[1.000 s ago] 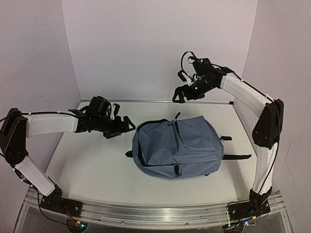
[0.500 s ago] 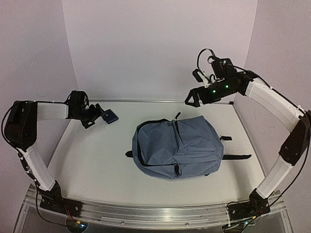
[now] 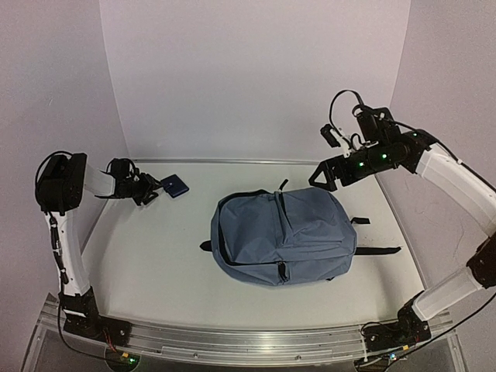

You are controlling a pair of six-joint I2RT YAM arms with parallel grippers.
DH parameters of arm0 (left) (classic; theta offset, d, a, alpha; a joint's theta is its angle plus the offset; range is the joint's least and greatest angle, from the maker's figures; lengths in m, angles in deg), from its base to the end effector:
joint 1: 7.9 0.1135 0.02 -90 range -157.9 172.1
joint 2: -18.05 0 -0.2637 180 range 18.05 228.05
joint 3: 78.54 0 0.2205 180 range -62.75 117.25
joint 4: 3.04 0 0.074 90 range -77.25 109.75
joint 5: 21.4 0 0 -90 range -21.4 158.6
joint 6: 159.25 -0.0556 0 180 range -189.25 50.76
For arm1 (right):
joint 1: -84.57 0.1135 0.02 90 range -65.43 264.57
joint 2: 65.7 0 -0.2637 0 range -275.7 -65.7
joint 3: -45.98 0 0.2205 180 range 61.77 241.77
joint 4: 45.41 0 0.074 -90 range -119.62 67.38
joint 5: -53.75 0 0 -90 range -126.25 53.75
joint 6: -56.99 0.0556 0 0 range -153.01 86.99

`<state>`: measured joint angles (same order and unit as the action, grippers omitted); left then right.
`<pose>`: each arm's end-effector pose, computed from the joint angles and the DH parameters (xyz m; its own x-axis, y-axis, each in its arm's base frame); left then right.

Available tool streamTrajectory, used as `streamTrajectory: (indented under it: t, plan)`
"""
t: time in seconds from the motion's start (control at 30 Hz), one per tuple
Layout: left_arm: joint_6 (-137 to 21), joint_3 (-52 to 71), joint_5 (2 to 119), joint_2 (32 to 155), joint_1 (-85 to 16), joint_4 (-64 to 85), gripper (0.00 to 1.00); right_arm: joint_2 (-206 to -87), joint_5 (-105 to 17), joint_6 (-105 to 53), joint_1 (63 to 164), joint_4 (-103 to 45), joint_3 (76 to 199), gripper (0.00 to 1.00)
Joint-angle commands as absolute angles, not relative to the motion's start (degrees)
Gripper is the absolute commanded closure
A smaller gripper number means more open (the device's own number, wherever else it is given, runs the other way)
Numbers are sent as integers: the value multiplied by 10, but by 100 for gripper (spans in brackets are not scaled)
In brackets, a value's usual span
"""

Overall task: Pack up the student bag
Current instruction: Pick up the stationery from the center of the board.

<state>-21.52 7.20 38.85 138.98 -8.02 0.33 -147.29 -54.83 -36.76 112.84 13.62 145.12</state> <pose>0.4313 -0.0285 0.1364 -0.7077 -0.6410 -0.2971 -0.1990 0.5844 -0.7867 0.2440 0.1513 0.3569 -0.5390 -0.3602 -0.7614 -0.6959 0.6997 0.1616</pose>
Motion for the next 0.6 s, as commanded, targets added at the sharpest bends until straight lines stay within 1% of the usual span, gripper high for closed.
streamTrajectory:
  t: [0.0,0.13,0.33,0.57]
  plan:
    - [-185,132,332,1440,-64,-70,56,-1449,-577,-374,1126,124,1438,2]
    - [-177,161,329,1472,-62,-75,64,-1447,-593,-372,1126,124,1435,2]
    - [-165,172,320,1499,-56,-103,75,-1454,-595,-369,1125,125,1437,2]
    - [-156,181,295,1524,-51,-147,81,-1461,-601,-367,1125,125,1436,2]
